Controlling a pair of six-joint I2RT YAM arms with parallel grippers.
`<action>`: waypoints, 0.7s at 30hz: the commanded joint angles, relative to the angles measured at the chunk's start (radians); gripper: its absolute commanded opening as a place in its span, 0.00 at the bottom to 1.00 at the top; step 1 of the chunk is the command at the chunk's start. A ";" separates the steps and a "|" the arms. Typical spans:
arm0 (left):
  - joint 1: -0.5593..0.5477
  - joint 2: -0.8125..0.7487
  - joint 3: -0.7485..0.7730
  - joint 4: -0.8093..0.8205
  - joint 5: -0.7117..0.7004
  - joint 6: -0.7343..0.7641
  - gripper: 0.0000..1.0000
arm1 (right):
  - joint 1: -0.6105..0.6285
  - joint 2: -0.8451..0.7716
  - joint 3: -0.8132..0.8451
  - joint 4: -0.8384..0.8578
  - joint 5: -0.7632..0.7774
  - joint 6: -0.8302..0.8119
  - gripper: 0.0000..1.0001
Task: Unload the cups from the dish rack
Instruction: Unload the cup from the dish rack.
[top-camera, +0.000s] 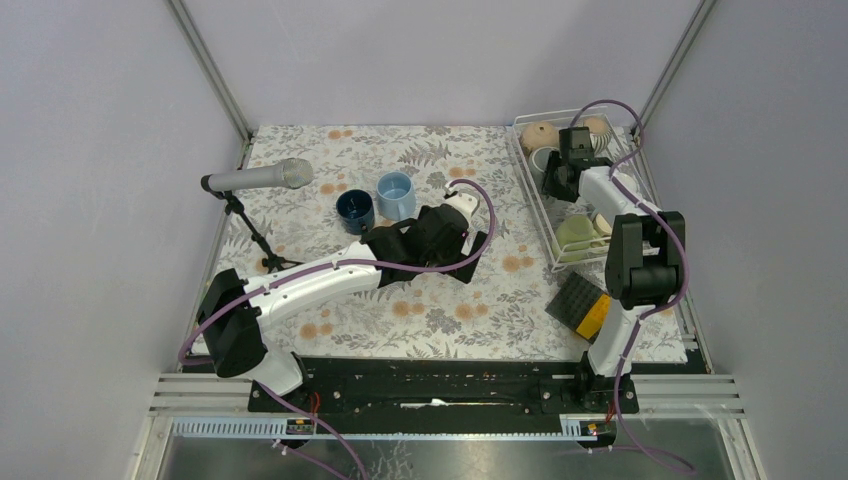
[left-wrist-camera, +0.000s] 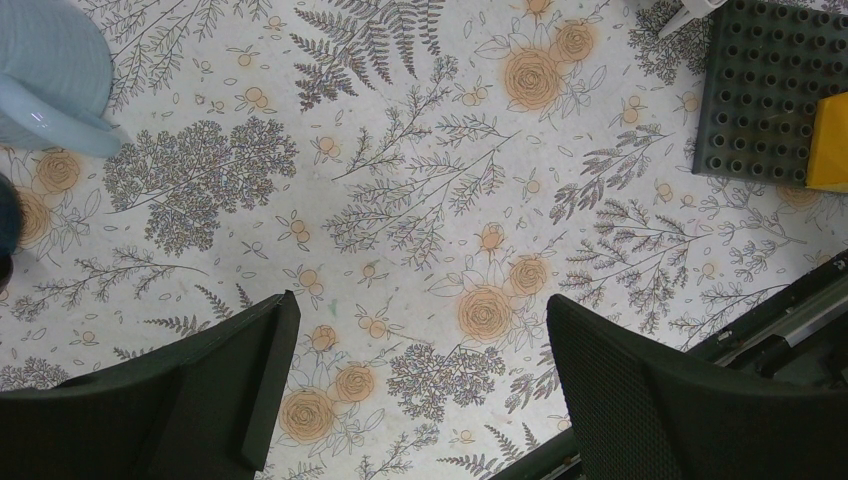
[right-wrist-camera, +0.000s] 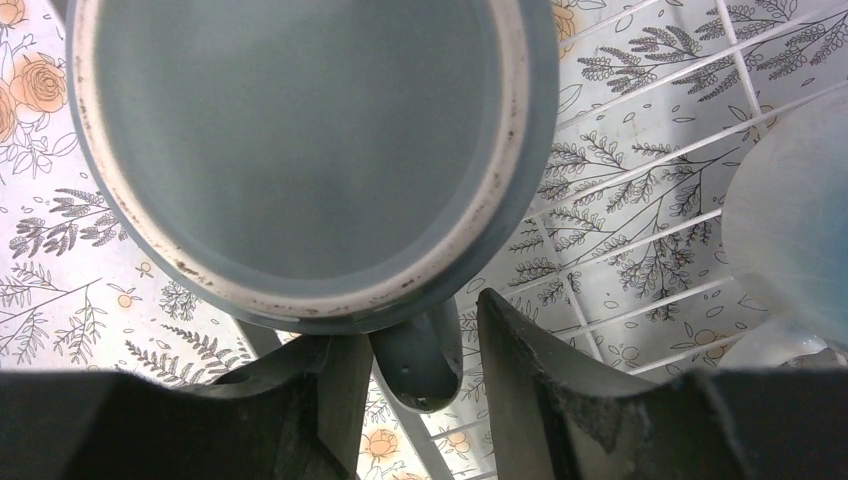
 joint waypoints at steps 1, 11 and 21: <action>-0.005 -0.015 -0.003 0.047 0.006 -0.007 0.99 | 0.015 0.012 0.050 0.034 0.035 -0.022 0.46; -0.004 -0.012 0.003 0.042 -0.005 -0.008 0.99 | 0.018 -0.004 0.048 0.050 0.062 -0.010 0.00; -0.004 -0.037 0.002 0.083 0.018 -0.037 0.99 | 0.018 -0.095 0.060 0.047 0.121 0.010 0.00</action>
